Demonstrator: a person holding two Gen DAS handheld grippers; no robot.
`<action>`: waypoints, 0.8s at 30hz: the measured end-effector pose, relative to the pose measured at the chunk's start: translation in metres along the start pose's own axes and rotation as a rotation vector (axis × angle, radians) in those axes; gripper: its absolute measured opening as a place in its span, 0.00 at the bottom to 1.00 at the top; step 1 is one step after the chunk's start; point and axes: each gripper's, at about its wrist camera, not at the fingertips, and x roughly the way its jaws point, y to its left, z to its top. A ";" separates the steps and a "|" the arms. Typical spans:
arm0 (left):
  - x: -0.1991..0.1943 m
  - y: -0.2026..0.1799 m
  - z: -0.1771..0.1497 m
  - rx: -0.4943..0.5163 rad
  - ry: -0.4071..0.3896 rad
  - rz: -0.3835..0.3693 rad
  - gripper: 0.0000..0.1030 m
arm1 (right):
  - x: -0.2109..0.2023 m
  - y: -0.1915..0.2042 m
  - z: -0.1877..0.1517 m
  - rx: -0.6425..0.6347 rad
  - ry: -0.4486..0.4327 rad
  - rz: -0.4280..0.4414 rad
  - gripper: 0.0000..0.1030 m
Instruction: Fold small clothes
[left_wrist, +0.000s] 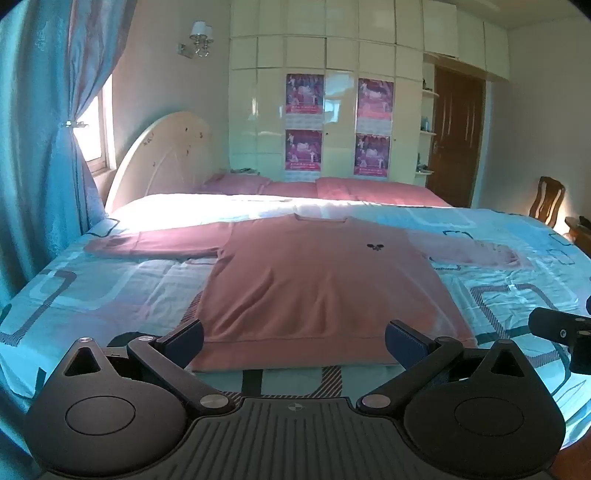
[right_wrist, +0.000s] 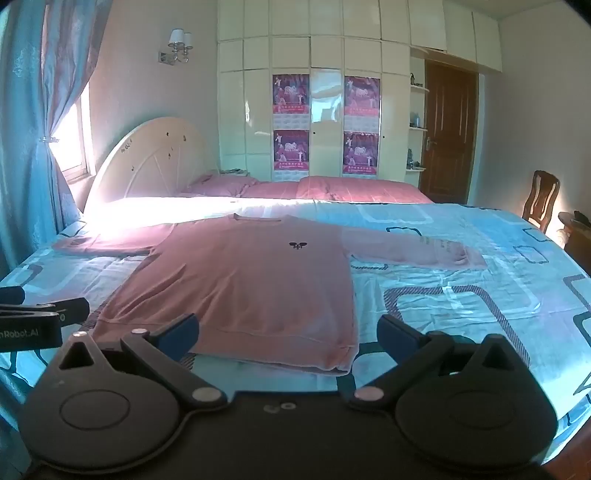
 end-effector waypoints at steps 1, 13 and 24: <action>0.000 0.000 0.000 -0.003 0.002 -0.003 1.00 | 0.000 0.000 0.000 -0.002 0.004 -0.002 0.99; 0.004 0.002 0.001 -0.014 0.013 0.023 1.00 | 0.001 0.000 0.003 0.005 0.002 0.002 0.99; 0.004 0.000 0.001 -0.018 0.014 0.015 1.00 | 0.002 0.007 0.008 0.005 -0.005 -0.001 0.99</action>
